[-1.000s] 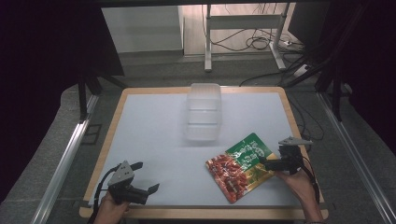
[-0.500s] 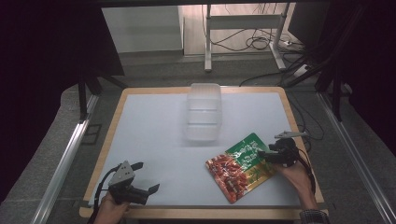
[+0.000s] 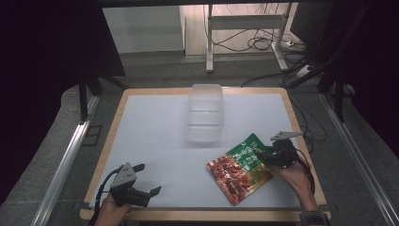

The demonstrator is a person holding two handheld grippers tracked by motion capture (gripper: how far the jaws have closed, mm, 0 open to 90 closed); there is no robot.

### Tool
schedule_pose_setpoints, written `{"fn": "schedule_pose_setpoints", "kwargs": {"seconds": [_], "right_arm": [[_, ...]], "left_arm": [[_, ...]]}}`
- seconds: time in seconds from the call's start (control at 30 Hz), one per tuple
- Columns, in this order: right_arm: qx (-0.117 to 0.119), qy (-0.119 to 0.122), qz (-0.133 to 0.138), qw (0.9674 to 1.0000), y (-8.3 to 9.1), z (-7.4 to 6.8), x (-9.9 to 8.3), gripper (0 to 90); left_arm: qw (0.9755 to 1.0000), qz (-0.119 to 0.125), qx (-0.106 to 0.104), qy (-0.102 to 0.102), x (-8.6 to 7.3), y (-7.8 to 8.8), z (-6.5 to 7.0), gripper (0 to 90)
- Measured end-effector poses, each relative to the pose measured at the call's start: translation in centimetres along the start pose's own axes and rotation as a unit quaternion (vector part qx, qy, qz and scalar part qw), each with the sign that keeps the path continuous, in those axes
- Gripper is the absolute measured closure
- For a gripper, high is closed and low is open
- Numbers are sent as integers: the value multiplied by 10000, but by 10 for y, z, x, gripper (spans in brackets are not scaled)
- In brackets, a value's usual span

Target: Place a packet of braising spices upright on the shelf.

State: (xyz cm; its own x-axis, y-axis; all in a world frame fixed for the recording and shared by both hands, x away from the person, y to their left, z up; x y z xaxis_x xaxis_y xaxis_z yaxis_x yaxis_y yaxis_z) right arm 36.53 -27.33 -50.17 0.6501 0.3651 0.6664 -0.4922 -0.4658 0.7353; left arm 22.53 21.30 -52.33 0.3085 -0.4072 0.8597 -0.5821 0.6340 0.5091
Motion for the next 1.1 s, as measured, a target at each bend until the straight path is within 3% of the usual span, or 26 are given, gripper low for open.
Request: {"fn": "schedule_pose_setpoints", "kwargs": {"seconds": [0.13,0.3,0.37,0.53,0.77,1.1], "right_arm": [[-159,48,-213,9996,-7,-4,-1,575],[-295,130,-320,9990,-9,-7,-1,766],[-381,190,-423,9982,-12,-9,-2,788],[-378,207,-356,9984,-9,-14,2,872],[-413,149,-324,9985,-4,-19,7,888],[-410,298,66,9987,15,-31,18,887]], "left_arm": [[10000,-12,-16,-12,0,0,1,7],[10000,-19,-8,-25,0,0,1,8],[10000,-21,-3,-26,0,0,1,8],[10000,-8,-1,-8,0,0,0,7],[10000,-19,1,-25,0,0,1,7],[10000,-31,44,-22,0,0,1,7]]}}
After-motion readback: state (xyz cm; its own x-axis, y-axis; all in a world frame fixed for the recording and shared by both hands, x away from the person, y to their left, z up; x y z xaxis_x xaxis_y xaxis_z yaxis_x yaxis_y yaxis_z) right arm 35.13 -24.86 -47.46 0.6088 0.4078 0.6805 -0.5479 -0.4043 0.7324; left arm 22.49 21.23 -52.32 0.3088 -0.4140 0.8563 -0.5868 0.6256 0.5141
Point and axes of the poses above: each handheld gripper's, and its own axes: y roughly backward along the jaws, x roughly out of its top, z roughly to its right, the point moved 1 cm from there along -y, roughly forward along the jaws, and after that the axes turned 6 degrees about -y, right-handed, at the moved point
